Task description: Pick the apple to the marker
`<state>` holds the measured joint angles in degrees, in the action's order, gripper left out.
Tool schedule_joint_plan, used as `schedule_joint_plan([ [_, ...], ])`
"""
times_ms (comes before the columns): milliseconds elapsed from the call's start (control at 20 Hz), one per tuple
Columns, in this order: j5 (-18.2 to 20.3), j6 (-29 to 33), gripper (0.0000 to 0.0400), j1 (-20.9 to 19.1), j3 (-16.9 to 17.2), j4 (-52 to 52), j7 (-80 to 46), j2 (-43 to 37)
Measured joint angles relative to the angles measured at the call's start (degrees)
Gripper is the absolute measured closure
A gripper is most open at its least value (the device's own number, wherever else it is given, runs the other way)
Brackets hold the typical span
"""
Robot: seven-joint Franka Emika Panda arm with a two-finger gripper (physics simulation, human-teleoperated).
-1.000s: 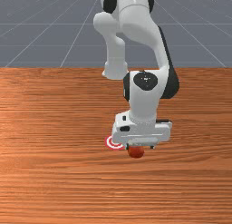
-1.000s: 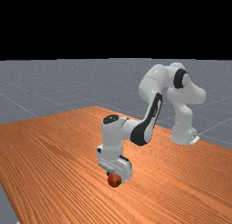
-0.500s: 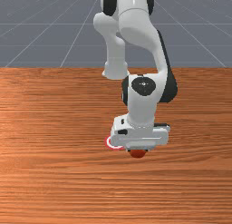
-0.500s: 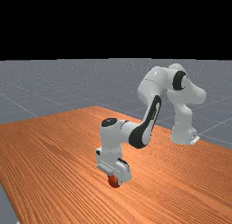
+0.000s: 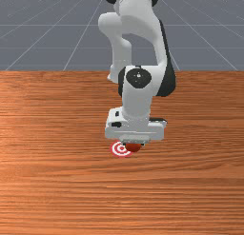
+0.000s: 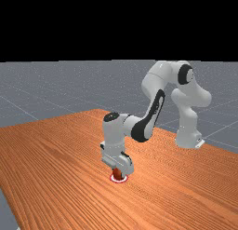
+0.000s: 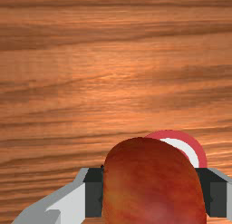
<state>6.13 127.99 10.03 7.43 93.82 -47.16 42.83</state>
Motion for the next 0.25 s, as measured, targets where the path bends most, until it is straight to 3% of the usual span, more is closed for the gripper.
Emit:
schedule_joint_plan([
  [250,-0.7,2.4,0.0124,-1.1,1.9,4.6,-0.1,-1.7],
])
